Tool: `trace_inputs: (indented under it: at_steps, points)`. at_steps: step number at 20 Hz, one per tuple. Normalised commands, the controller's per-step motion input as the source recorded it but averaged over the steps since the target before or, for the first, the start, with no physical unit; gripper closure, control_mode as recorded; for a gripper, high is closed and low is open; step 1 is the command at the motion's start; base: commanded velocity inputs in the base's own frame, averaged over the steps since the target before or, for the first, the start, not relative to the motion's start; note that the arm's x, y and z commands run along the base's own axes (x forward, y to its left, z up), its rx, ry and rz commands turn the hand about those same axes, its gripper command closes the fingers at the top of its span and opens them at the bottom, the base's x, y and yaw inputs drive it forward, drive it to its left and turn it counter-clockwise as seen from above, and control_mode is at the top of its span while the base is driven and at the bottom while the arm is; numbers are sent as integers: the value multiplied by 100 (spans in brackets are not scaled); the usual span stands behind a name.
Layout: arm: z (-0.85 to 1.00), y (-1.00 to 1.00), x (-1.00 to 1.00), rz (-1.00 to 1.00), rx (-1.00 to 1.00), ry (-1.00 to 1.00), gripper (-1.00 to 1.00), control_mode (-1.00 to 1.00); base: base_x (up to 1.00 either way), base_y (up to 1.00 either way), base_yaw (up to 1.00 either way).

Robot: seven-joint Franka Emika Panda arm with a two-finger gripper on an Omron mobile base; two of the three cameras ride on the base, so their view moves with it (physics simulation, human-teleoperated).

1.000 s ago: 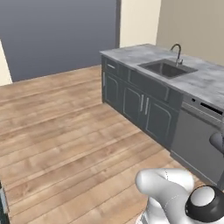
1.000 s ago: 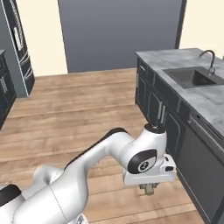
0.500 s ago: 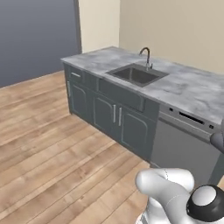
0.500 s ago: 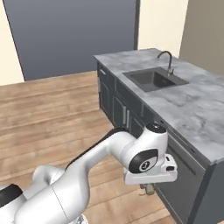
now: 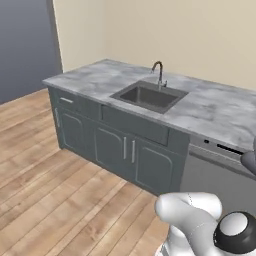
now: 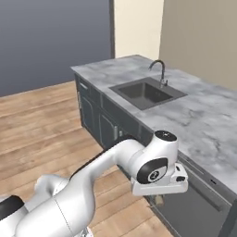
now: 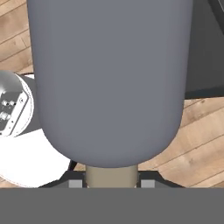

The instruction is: Restock the sink supplies by placing the sponge and soap dispenser on the counter and next to the sink. Make sure the soap dispenser is upright.

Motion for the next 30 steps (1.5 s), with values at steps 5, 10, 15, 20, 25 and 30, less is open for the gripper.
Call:
trace_inputs:
  at_steps: [5, 10, 15, 20, 25, 30]
  points:
    - [0, 0, 0, 0, 0, 0, 100, 100, 100, 47, -32]
    - [0, 0, 0, 0, 0, 0, 100, 100, 96, 55, -33]
    - [0, 0, 0, 0, 0, 0, 100, 100, 80, 58, -35]
    - [0, 0, 0, 0, 0, 0, 100, 100, 70, 60, -36]
    - [0, 0, 0, 0, 0, 0, 100, 100, 72, 39, -34]
    - [0, 0, 0, 0, 0, 0, 100, 100, 90, 4, -29]
